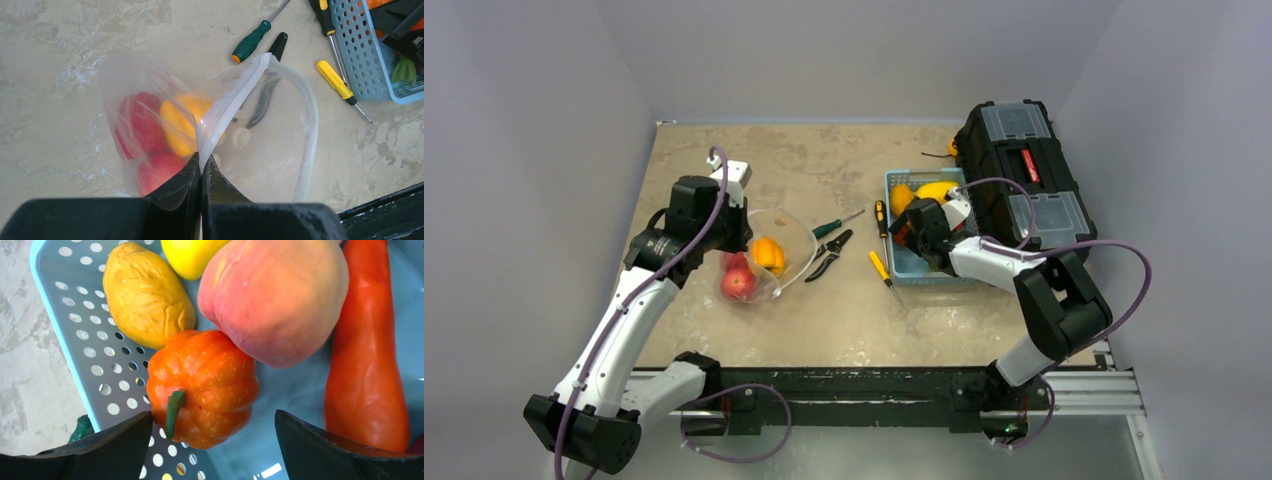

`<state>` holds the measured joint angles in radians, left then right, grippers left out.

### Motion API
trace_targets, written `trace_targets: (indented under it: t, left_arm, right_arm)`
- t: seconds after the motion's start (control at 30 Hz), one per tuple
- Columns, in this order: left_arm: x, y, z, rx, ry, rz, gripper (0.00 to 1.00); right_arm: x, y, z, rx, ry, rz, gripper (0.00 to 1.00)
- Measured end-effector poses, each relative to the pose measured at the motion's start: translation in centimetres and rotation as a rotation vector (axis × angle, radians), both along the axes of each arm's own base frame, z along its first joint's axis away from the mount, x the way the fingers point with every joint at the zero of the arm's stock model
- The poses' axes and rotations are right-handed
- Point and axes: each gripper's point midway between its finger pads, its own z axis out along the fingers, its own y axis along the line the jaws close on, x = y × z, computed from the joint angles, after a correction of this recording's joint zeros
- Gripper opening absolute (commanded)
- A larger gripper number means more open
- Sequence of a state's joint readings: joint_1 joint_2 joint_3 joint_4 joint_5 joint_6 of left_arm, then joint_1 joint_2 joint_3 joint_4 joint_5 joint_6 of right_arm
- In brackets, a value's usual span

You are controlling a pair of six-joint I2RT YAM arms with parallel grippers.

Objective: Place the food in the zip-top bag and seal the zipper
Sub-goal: Pick up the fake vegetable from the bin.

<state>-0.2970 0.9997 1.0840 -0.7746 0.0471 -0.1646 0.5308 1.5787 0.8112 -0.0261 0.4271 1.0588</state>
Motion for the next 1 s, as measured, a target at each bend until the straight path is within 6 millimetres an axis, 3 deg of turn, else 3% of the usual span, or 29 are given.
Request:
trace_targets:
  t: [0.23, 0.4, 0.6, 0.67, 0.8, 1.0]
  left_arm:
    - [0.0, 0.0, 0.0, 0.000, 0.000, 0.000, 0.00]
    - [0.0, 0.0, 0.0, 0.000, 0.000, 0.000, 0.00]
    - [0.0, 0.0, 0.0, 0.000, 0.000, 0.000, 0.00]
    - [0.0, 0.0, 0.0, 0.000, 0.000, 0.000, 0.00]
    - [0.0, 0.0, 0.0, 0.000, 0.001, 0.000, 0.00]
    - [0.0, 0.0, -0.1, 0.001, 0.003, 0.000, 0.00]
  right_arm:
    - [0.9, 0.5, -0.1, 0.014, -0.023, -0.002, 0.86]
    - [1.2, 0.7, 0.1, 0.011, -0.038, 0.007, 0.56]
    - [1.3, 0.5, 0.8, 0.002, -0.055, 0.015, 0.46]
    - [1.1, 0.4, 1.5, 0.004, -0.067, 0.018, 0.40]
    - [0.8, -0.1, 3.8, 0.008, -0.114, 0.016, 0.36]
    - [0.5, -0.4, 7.5, 0.023, -0.199, 0.033, 0.17]
